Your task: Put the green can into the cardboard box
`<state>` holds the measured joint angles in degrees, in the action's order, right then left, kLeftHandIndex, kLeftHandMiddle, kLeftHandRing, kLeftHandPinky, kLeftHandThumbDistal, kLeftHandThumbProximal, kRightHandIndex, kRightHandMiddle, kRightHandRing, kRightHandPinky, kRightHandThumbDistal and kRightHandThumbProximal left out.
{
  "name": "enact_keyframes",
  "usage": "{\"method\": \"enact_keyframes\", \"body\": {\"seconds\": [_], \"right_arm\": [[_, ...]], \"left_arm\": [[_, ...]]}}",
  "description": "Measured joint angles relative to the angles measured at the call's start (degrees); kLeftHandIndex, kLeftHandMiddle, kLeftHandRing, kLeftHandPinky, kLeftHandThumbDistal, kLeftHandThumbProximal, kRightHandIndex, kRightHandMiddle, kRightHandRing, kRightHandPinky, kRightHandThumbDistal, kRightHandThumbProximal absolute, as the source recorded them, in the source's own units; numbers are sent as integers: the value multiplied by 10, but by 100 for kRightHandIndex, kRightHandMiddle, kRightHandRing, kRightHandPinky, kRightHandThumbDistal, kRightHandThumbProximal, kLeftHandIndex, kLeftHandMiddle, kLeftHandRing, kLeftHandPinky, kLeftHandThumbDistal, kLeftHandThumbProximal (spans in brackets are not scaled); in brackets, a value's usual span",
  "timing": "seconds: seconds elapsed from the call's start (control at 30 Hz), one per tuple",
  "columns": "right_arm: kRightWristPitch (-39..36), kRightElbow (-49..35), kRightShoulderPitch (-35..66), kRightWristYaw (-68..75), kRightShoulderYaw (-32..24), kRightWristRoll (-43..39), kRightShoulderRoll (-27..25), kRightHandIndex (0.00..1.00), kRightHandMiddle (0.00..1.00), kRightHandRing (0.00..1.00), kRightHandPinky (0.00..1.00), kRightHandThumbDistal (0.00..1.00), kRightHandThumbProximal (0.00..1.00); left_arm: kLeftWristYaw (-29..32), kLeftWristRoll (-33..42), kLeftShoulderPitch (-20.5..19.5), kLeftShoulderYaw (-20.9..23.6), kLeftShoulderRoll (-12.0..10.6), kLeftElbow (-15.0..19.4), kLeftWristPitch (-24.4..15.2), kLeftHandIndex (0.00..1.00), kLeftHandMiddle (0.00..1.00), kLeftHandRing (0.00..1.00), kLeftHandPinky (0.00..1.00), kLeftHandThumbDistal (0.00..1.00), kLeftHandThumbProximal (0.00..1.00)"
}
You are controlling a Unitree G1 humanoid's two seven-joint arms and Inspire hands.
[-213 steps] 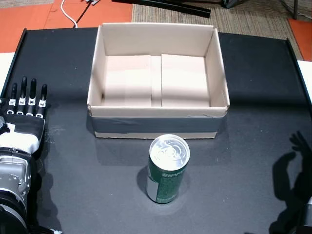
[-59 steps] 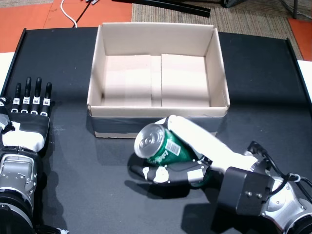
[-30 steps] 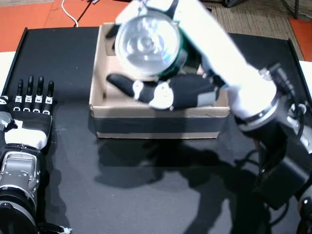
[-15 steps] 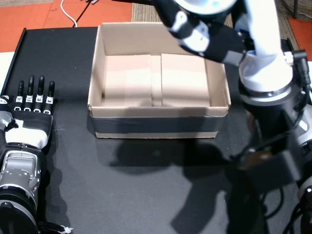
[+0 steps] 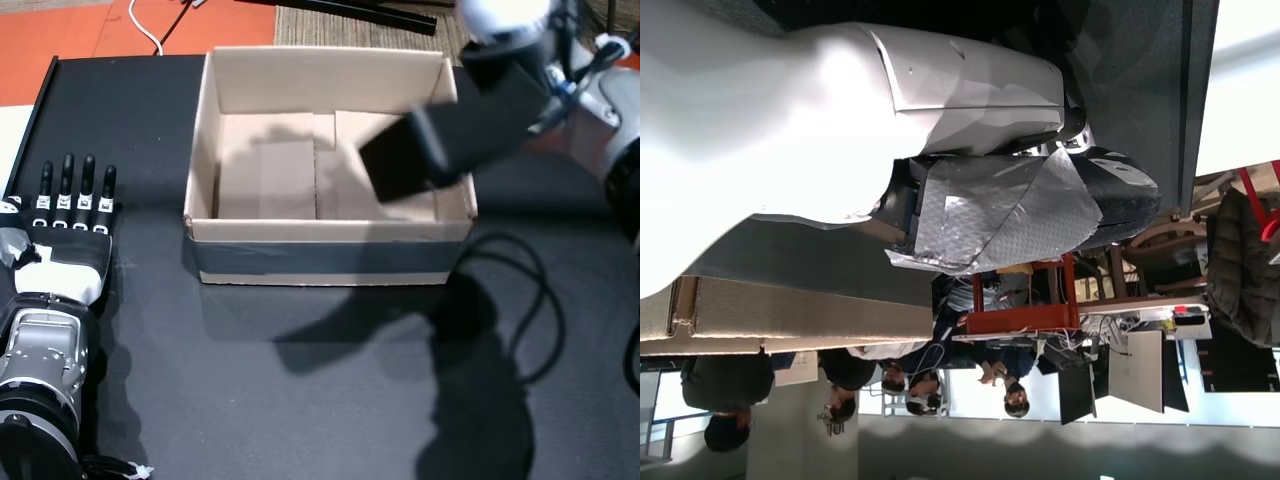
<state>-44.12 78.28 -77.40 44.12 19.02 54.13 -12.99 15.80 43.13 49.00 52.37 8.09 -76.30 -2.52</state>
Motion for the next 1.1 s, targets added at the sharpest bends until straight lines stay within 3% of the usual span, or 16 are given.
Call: {"method": "enact_keyframes", "body": {"seconds": [0.13, 0.23, 0.3, 0.37, 0.43, 0.5, 0.57, 0.67, 0.73, 0.77, 0.8, 0.9, 0.97, 1.0, 1.07, 1.1], "right_arm": [[44, 2, -1, -88, -1, -43, 7, 0, 0, 0, 19, 40, 52], [61, 2, -2, -144, -7, -77, 12, 0, 0, 0, 18, 32, 52], [70, 2, -2, -194, -19, -109, 16, 0, 0, 0, 21, 24, 42], [84, 2, -3, -254, -30, -137, 18, 1, 2, 2, 18, 19, 41], [106, 3, -3, -305, -35, -148, 19, 9, 10, 9, 17, 22, 45], [134, 3, -3, -352, -37, -159, 20, 15, 12, 8, 14, 26, 50], [161, 4, -3, -388, -38, -164, 21, 14, 11, 8, 12, 26, 46], [183, 4, -3, -411, -38, -169, 22, 12, 12, 10, 15, 17, 37], [200, 4, -3, -427, -38, -174, 23, 21, 17, 12, 17, 11, 32], [209, 4, -3, -438, -38, -175, 24, 31, 27, 23, 18, 11, 31], [218, 5, -3, -449, -36, -176, 26, 36, 31, 27, 21, 9, 31], [252, 7, -4, -477, -27, -175, 29, 38, 33, 33, 30, 10, 33], [273, 9, -3, -495, -19, -174, 33, 54, 51, 52, 41, 12, 38], [279, 9, -3, -501, -16, -173, 34, 51, 49, 47, 37, 19, 40], [283, 10, -3, -512, -9, -173, 37, 43, 38, 36, 32, 20, 43], [283, 10, -4, -516, -3, -171, 39, 30, 27, 28, 27, 19, 43]], "left_arm": [[5, 0, 0, 0, -1, 0, 0, 59, 59, 70, 80, 0, 99], [5, 1, 0, 1, -1, 0, 1, 58, 59, 69, 79, 0, 96], [5, 2, 0, 1, -1, 0, 1, 58, 62, 74, 85, 0, 100], [4, 2, 0, 1, -2, 0, 1, 60, 65, 80, 91, 0, 100], [5, 2, 0, 0, -3, 0, 1, 61, 67, 81, 93, 0, 100], [5, 2, 0, 0, -5, 0, 1, 64, 70, 82, 95, 0, 100], [5, 2, 0, 0, -5, 0, 1, 65, 71, 84, 96, 0, 100], [6, 2, 0, 0, -5, 0, 1, 64, 70, 82, 95, 0, 100], [6, 2, 0, 0, -6, 0, 1, 63, 69, 81, 94, 0, 100], [5, 2, 0, 0, -6, 0, 1, 62, 68, 80, 93, 0, 100], [5, 2, 0, 0, -6, 0, 1, 61, 67, 79, 93, 0, 100], [5, 2, 0, 0, -8, 0, 0, 59, 65, 78, 91, 0, 100], [6, 3, 0, 0, -8, 0, 0, 58, 64, 77, 89, 0, 100], [6, 3, 0, 0, -8, 0, 0, 58, 64, 77, 90, 0, 100], [7, 3, 0, 0, -9, 0, 0, 58, 64, 75, 90, 0, 100], [7, 3, 0, 0, -9, 0, 0, 58, 63, 74, 89, 0, 99]]}}
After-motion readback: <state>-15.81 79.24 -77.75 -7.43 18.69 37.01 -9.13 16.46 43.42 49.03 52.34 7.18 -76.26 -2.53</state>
